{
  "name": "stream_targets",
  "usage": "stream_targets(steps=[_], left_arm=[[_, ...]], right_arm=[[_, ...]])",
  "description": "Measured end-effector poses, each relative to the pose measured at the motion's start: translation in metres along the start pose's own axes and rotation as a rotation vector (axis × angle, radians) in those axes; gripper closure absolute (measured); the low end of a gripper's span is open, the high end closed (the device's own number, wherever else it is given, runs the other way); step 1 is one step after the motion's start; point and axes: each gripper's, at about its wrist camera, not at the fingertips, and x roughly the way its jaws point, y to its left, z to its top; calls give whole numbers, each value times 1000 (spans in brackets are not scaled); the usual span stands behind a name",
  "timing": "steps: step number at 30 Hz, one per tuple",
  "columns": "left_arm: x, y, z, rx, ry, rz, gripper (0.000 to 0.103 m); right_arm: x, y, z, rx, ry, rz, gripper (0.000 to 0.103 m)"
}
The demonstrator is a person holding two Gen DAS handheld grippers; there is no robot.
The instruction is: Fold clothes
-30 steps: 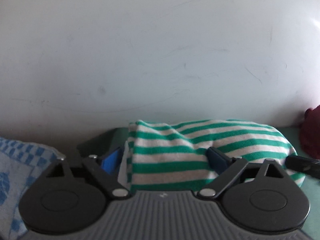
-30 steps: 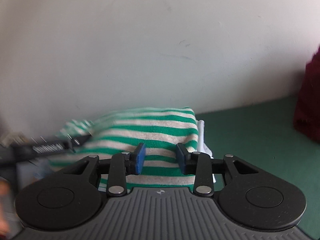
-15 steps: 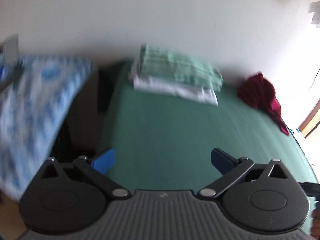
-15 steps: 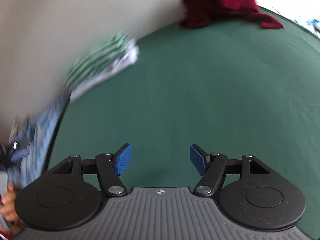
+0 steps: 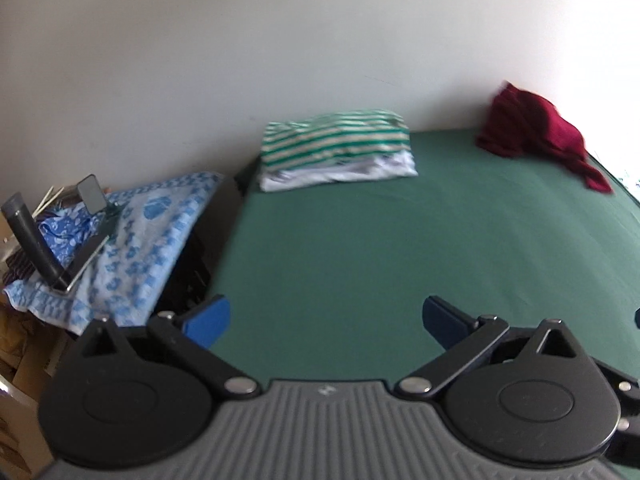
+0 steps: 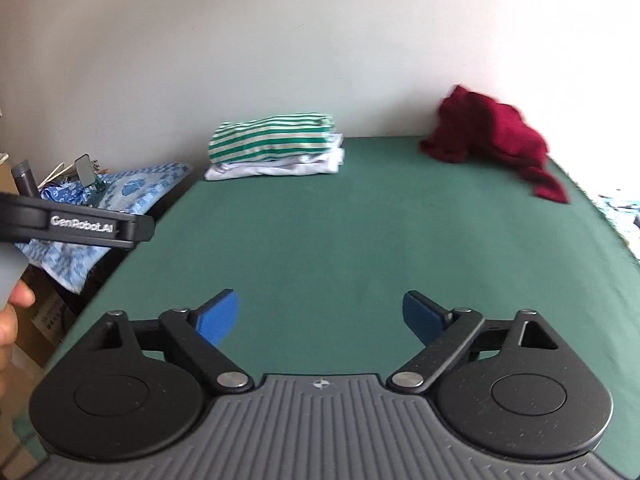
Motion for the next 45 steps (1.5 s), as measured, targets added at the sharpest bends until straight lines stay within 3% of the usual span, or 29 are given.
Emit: stream_targets(steps=[5,7,11,14,19,27,34,41,45], left_arm=[[-40,-60,-29,12,-7,46,1],[-49,-73,-40,16,15,66,1],[-59,-83,-53,4,85,83,1],[-61,-80,-57,-16,102,77,1],[-56,-74,-54,4,97,26,1],[-34,-48,-37,88,94,-57,1],[-12,-21,-25,141,101,-104,1],[15,-8,-30,148,174,-152,1],[23,-8,-30,118,191,-125,1]], right_arm=[[-43,-22,-27,34,31,-107,10],[-59,-20,-37,14,18,-112,9],[-59,-17,-50,-54,87,-99,9],[-64,-16,-55,-45,87,-57,9],[-60,-14,-56,-20,85,-96,9],[-35,-2,-52,82,141,-266,9],[-16,24,-34,156,141,-334,9],[-2,34,-30,216,181,-428,9],[2,29,-22,219,164,-425,9]])
